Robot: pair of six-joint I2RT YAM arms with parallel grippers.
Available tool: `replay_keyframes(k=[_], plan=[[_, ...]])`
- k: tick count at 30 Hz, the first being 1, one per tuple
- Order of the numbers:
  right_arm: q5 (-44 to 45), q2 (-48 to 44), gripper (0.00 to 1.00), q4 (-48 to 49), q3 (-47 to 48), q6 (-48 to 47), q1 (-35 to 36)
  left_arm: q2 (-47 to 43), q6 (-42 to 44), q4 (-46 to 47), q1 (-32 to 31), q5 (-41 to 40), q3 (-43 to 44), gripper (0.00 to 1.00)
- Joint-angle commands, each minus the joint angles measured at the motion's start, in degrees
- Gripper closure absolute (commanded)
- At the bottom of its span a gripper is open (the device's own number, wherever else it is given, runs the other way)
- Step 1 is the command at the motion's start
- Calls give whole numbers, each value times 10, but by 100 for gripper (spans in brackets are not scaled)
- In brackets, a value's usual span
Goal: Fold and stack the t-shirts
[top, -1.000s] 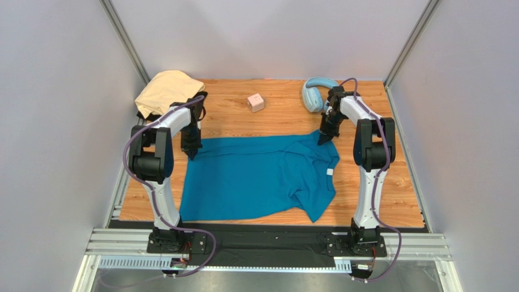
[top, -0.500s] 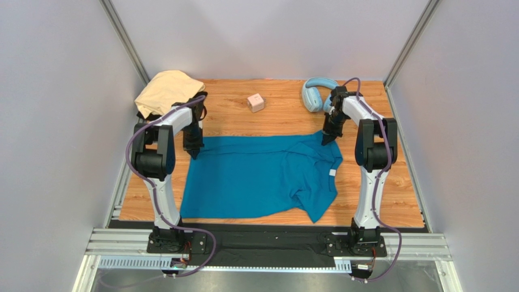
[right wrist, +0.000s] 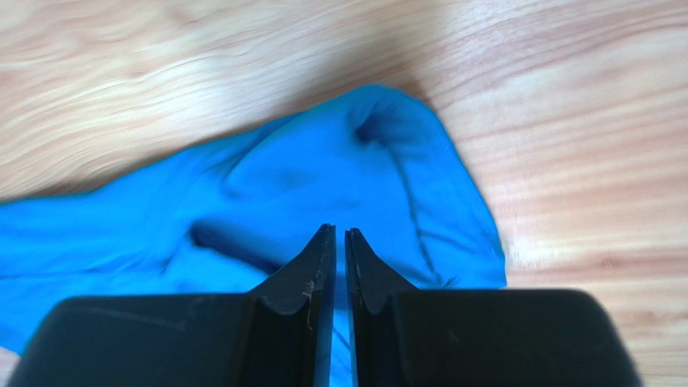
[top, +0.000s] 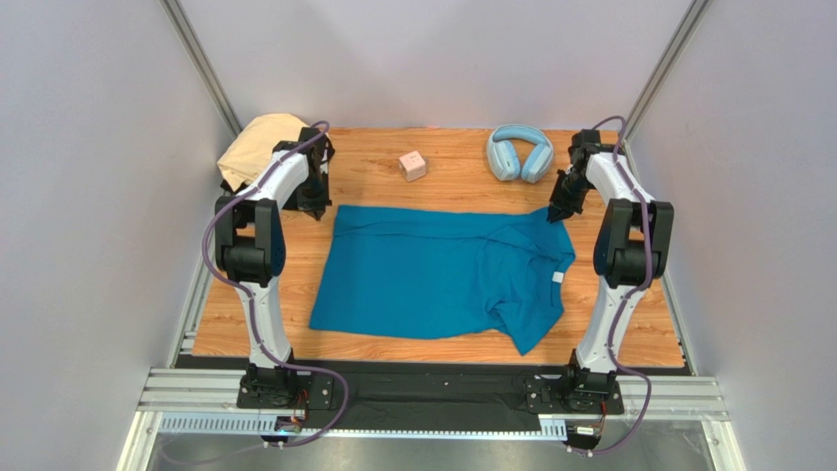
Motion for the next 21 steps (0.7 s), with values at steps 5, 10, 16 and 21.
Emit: replay_keyframes(k=[5, 10, 16, 21], plan=[[-13, -233, 81, 17, -113, -8, 39, -145, 5, 9, -30, 81, -100, 91], [-9, -261, 81, -19, -207, -14, 99, -200, -24, 61, -63, 136, -248, 89], [-9, -254, 81, -8, -281, 15, 163, -178, -49, 90, -102, 150, -299, 89], [-4, -197, 83, -3, -286, 19, 191, -133, -52, 91, -107, 153, -284, 100]])
